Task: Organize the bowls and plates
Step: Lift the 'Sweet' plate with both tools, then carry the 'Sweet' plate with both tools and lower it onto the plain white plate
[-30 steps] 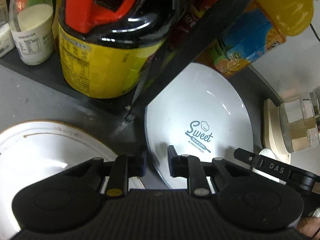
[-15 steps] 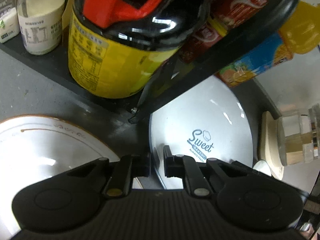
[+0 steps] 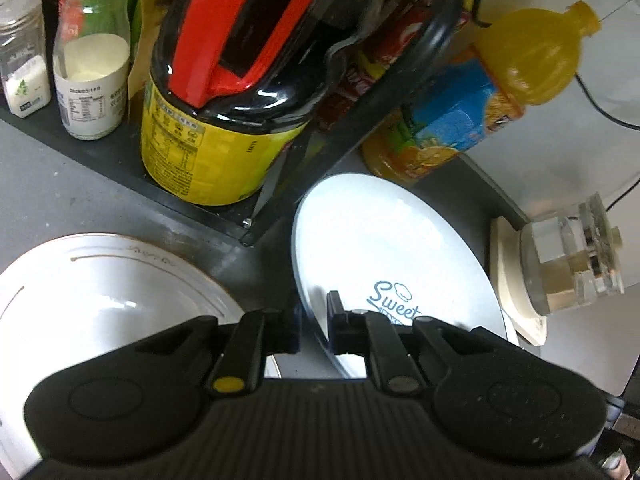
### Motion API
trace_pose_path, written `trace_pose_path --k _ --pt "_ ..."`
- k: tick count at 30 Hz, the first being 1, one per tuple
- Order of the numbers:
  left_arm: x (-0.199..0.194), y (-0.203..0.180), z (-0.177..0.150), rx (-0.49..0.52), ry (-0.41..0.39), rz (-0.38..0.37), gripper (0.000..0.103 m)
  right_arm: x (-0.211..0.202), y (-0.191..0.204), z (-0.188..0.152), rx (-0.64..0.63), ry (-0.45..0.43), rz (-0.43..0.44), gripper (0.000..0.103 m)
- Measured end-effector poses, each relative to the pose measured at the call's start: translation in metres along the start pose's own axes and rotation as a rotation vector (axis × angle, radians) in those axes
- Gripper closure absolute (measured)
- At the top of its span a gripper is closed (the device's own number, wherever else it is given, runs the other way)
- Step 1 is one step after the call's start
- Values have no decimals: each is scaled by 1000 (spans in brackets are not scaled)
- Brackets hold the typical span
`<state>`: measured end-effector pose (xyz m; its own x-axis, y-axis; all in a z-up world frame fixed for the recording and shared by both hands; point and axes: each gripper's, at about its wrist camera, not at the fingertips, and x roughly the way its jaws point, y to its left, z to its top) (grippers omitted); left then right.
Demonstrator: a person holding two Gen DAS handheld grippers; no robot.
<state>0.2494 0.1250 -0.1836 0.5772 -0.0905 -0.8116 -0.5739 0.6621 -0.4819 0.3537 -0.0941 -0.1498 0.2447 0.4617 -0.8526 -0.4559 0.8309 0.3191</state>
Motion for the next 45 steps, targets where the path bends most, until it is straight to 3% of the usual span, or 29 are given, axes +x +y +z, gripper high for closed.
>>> trace_pose_path --k 13,20,45 --pt "-51 0 -28 20 -47 4 93 -47 21 -28 -40 -21 15 87" --pt "-76 12 -52 10 -78 15 93 -64 29 -47 -54 -23 69 87" --pt "-132 113 -91 -174 -121 146 93 -34 117 -87 -240 84 201 86"
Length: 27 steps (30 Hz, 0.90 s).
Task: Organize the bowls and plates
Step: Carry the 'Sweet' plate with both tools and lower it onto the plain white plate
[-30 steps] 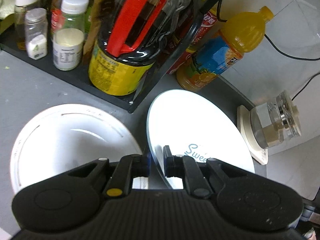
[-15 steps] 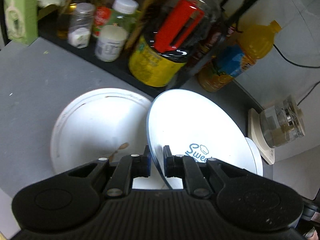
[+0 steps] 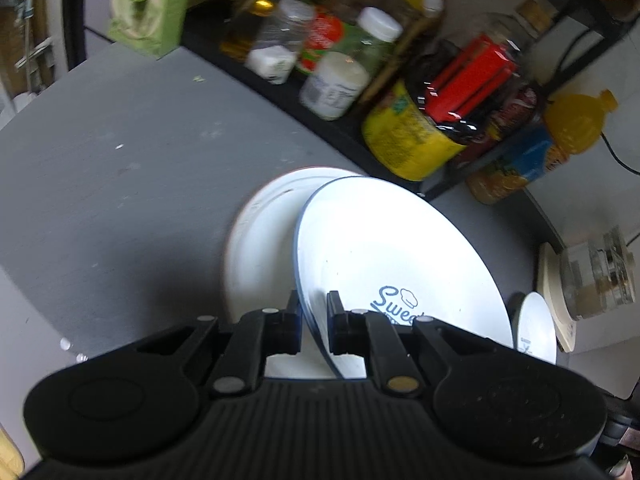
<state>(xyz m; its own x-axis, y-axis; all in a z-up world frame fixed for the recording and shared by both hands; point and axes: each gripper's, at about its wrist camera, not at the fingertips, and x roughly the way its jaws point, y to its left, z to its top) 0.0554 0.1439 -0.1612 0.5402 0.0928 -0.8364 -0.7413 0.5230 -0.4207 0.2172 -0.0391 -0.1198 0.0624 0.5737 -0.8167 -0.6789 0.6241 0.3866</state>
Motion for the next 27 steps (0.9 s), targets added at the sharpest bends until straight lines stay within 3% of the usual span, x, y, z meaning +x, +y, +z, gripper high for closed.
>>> trace_pose_path --k 10,19,27 --pt "5 23 -1 -37 28 38 93 19 20 1 -35 38 6 86" --pt "15 27 1 -32 30 29 93 32 23 1 -39 52 -22 86" --pt "27 21 3 -4 48 64 92 43 20 -1 -21 71 -69 87"
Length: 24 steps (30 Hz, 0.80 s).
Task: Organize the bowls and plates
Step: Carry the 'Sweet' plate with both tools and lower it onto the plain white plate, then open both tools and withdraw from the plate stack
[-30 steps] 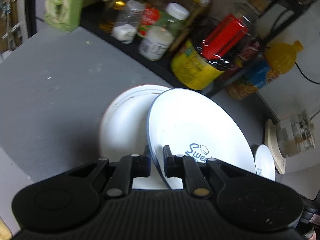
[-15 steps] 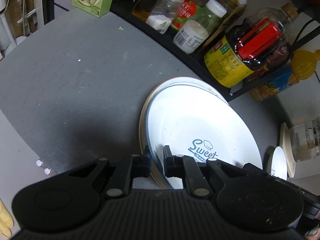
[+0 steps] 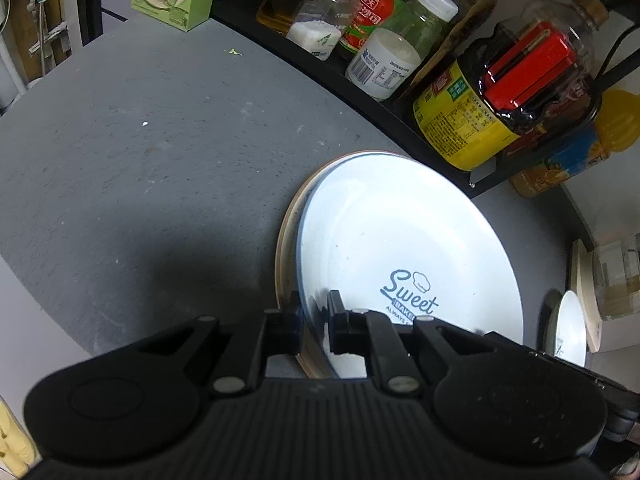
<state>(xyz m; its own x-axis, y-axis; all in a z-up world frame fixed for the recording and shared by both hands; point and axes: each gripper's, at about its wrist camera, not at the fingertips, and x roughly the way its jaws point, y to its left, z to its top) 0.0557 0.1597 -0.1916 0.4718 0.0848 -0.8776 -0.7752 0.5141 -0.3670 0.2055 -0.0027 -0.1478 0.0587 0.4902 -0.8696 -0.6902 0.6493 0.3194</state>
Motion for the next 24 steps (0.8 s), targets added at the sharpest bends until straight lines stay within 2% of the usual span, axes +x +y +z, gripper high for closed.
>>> trace_pose_path --k 5,12,15,18,21,24 --pt "4 -3 4 23 39 23 92 7 -2 3 9 28 -30 87" --pt "-1 -4 6 25 59 36 92 12 -4 2 25 33 -21 87" --pt "-7 -7 7 42 52 63 89 14 -5 2 27 37 -22 87" --pt "-16 -12 10 86 2 110 88 16 -4 0 27 41 -21 87" --pt "-18 -8 16 54 -2 112 88 17 -3 0 28 43 -19 87" --pt "-22 -17 20 77 -29 110 88 18 -4 1 28 52 -15 87"
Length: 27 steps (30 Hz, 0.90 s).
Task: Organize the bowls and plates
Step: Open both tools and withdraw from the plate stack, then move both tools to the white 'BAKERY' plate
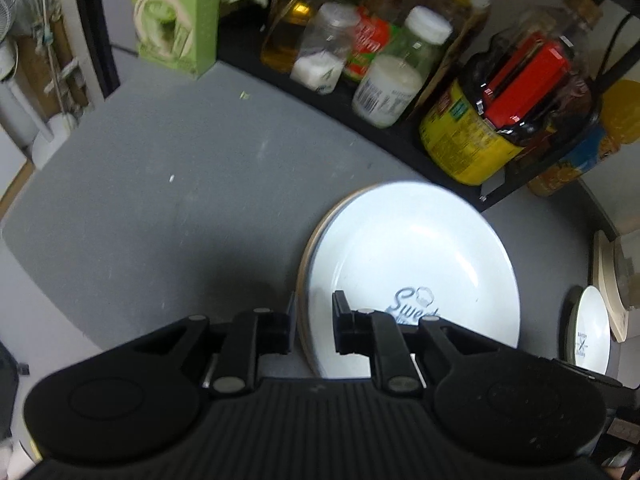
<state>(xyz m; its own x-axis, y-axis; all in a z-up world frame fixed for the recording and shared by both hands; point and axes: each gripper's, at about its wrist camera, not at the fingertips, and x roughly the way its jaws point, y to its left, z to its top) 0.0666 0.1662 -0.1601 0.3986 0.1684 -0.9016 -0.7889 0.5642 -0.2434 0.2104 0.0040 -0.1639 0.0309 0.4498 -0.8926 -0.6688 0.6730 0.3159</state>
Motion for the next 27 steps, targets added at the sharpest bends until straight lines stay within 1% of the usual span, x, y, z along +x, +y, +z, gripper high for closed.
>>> trace_pose_path --k 3,5,6,7,8,10,12,14,17,19,23,27 --pt "0 -12 6 12 -7 -17 84 -3 0 4 11 17 15 79" --pt "3 -23 9 28 -7 -27 77 -11 1 5 13 1 28 66" --pt "3 -28 9 38 -9 -32 75 -16 0 7 19 -10 38 63" --pt "4 -34 10 48 -10 -34 70 -22 -3 8 32 -22 45 57" --pt "5 -39 11 58 -10 -35 64 -27 -5 10 43 -33 46 54" --pt "8 -52 13 75 -14 -49 55 -37 -13 12 69 -55 42 50" --pt "12 -65 14 90 -15 -67 50 -48 -23 15 96 -81 31 43" --pt "16 -78 15 110 -12 -80 44 -59 -36 16 127 -116 2 33" --pt "24 -103 14 158 -4 -110 38 -77 -61 16 187 -163 -34 26" --pt "31 -121 13 191 12 -130 37 -88 -78 16 224 -188 -61 23" --pt "41 -156 8 249 33 -166 37 -109 -117 13 312 -221 -120 22" --pt "55 -194 2 323 67 -203 37 -126 -151 8 395 -251 -156 22"
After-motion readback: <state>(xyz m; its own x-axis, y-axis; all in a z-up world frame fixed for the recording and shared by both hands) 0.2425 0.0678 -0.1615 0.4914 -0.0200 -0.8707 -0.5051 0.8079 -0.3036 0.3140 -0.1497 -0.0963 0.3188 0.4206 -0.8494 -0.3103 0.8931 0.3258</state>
